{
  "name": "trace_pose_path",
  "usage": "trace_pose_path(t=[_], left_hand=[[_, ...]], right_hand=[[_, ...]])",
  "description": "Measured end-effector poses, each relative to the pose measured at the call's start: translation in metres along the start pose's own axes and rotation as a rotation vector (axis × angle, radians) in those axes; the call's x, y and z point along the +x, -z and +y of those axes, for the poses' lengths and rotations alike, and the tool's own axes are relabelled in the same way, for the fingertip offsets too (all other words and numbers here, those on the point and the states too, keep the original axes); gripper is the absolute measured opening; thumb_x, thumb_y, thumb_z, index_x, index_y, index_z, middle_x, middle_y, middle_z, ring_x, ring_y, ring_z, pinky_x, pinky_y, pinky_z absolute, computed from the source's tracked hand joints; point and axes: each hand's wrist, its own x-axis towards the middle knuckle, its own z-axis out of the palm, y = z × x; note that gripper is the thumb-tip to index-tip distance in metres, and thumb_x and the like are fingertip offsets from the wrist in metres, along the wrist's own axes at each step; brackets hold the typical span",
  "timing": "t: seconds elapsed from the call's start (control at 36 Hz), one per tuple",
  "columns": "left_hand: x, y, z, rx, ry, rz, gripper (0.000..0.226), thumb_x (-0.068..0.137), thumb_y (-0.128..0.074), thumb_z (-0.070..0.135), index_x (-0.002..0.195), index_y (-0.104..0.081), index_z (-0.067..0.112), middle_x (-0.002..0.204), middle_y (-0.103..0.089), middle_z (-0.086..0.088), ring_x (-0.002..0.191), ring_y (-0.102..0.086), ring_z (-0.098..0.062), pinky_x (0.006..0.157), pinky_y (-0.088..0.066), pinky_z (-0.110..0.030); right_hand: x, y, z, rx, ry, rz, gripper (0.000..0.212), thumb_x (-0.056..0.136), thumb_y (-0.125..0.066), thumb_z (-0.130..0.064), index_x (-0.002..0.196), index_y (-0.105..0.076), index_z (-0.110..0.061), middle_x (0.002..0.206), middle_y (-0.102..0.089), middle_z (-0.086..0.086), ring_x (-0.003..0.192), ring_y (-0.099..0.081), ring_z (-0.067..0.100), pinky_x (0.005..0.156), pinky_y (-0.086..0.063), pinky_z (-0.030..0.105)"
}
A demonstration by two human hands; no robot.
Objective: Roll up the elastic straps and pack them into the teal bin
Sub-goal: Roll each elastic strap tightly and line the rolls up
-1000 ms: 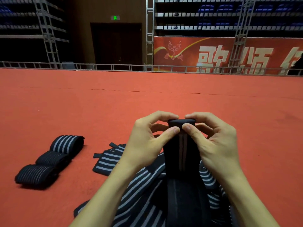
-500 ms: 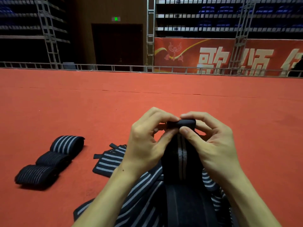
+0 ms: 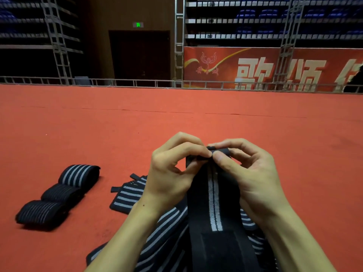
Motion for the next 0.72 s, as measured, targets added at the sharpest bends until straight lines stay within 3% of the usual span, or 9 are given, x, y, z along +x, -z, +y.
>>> trace_pose_path(t=[0.11,0.19,0.25,0.31,0.39,0.5,0.58,0.64,0.72], left_hand=[[-0.001,0.0,-0.002,-0.131,0.116,-0.039,0.027,0.076,-0.071,-0.014,0.088,-0.071,0.011,0.09,-0.064,-0.008,0.085,-0.064,-0.028,0.072,-0.052,-0.044],[0.0,0.0,0.0,-0.235,0.244,-0.08,0.031,0.075,-0.067,-0.014,0.088,-0.072,0.014,0.094,-0.062,-0.001,0.092,-0.063,-0.021,0.08,-0.05,-0.032],[-0.001,0.001,0.002,-0.268,0.333,-0.114,0.032,0.074,-0.064,-0.011,0.087,-0.073,0.017,0.1,-0.06,0.0,0.1,-0.062,-0.016,0.085,-0.048,-0.026],[0.0,0.003,0.005,-0.322,0.398,-0.157,0.019,0.075,-0.068,0.006,0.087,-0.074,0.02,0.111,-0.059,-0.001,0.11,-0.06,-0.013,0.087,-0.047,-0.022],[0.002,0.004,0.01,-0.338,0.5,-0.161,0.029,0.076,-0.072,0.024,0.104,-0.07,0.022,0.122,-0.061,0.0,0.12,-0.057,-0.012,0.087,-0.049,-0.019],[0.004,-0.001,0.013,-0.342,0.658,-0.143,0.04,0.079,-0.072,0.018,0.117,-0.064,0.029,0.114,-0.067,0.002,0.105,-0.067,-0.015,0.083,-0.056,-0.026],[0.006,0.0,0.018,-0.354,0.653,-0.106,0.041,0.082,-0.074,0.005,0.117,-0.065,0.026,0.111,-0.069,0.0,0.093,-0.072,-0.017,0.08,-0.059,-0.029],[0.008,0.001,0.021,-0.334,0.615,-0.076,0.043,0.082,-0.073,-0.005,0.114,-0.065,0.023,0.109,-0.069,0.003,0.09,-0.072,-0.012,0.076,-0.055,-0.02],[0.008,0.001,0.021,-0.32,0.572,-0.048,0.046,0.081,-0.074,-0.005,0.112,-0.065,0.028,0.113,-0.068,0.006,0.096,-0.071,-0.016,0.08,-0.055,-0.023]], right_hand=[[0.0,0.001,-0.003,0.049,0.045,-0.008,0.02,0.065,-0.081,-0.002,0.072,-0.074,-0.02,0.087,-0.076,0.01,0.085,-0.073,0.02,0.074,-0.058,0.03],[0.001,0.002,0.002,0.067,0.065,0.012,0.024,0.064,-0.076,0.002,0.067,-0.073,-0.021,0.09,-0.076,0.009,0.088,-0.073,0.019,0.074,-0.057,0.027],[0.002,0.003,0.004,0.066,0.066,0.03,0.019,0.064,-0.073,-0.001,0.068,-0.071,-0.02,0.092,-0.076,0.009,0.09,-0.073,0.021,0.074,-0.058,0.03],[0.002,0.005,0.005,0.038,0.079,0.046,0.021,0.065,-0.072,-0.001,0.07,-0.071,-0.021,0.096,-0.075,0.009,0.094,-0.073,0.022,0.077,-0.059,0.036],[0.003,0.009,0.004,0.023,0.094,0.049,0.027,0.066,-0.071,0.001,0.076,-0.07,-0.024,0.103,-0.074,0.009,0.101,-0.071,0.027,0.084,-0.058,0.047],[0.004,0.01,0.003,-0.007,0.105,0.045,0.039,0.067,-0.073,0.008,0.09,-0.064,-0.022,0.114,-0.071,0.007,0.109,-0.068,0.026,0.086,-0.057,0.048],[0.004,0.009,0.0,0.078,0.045,0.025,0.052,0.073,-0.069,0.023,0.105,-0.062,-0.017,0.121,-0.067,0.005,0.098,-0.071,0.021,0.076,-0.059,0.039],[0.004,0.009,-0.002,0.107,-0.018,-0.006,0.057,0.076,-0.065,0.022,0.114,-0.062,-0.02,0.121,-0.066,0.005,0.095,-0.072,0.024,0.074,-0.06,0.04],[0.004,0.012,0.0,0.05,-0.084,-0.079,0.056,0.082,-0.068,0.01,0.117,-0.063,-0.032,0.108,-0.071,0.01,0.091,-0.072,0.027,0.071,-0.06,0.041]])
